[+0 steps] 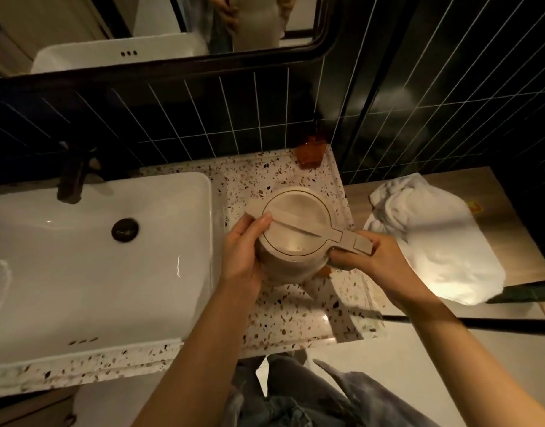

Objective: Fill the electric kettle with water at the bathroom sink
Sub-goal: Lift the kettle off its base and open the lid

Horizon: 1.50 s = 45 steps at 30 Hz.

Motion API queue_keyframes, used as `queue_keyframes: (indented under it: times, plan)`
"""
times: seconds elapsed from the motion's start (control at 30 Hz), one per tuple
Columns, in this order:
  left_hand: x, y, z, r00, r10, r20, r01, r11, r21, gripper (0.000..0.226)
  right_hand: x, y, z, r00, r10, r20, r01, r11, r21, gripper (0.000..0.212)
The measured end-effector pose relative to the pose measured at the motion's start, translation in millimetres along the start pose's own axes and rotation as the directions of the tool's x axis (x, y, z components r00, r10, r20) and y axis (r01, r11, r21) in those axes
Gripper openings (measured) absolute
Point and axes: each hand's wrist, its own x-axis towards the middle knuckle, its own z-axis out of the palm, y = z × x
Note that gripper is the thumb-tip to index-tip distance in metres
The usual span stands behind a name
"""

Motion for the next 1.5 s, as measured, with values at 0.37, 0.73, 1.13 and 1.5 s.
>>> queue_keyframes:
  times: [0.37,0.73,1.13,1.5]
  plan:
    - [-50,57,-82,0.986,0.152,-0.069,-0.150,0.988,0.028,0.054,-6,-17,92,0.987,-0.134,0.087,0.141,0.987,-0.077,0.044]
    - [-73,76,-158,0.988,0.145,-0.062,-0.139,0.987,0.085,0.028,-35,-3,170,0.998,-0.043,0.042,0.043,0.999,0.005,0.024]
    - [-76,54,-177,0.988,0.107,-0.116,-0.098,0.992,0.076,0.033,-41,28,172,0.996,-0.067,0.062,0.068,0.997,-0.024,0.022]
    - [-78,69,-171,0.911,0.381,-0.159,-0.281,0.855,0.437,0.066,-36,29,171,0.957,-0.127,0.261,0.089,0.985,0.150,0.059]
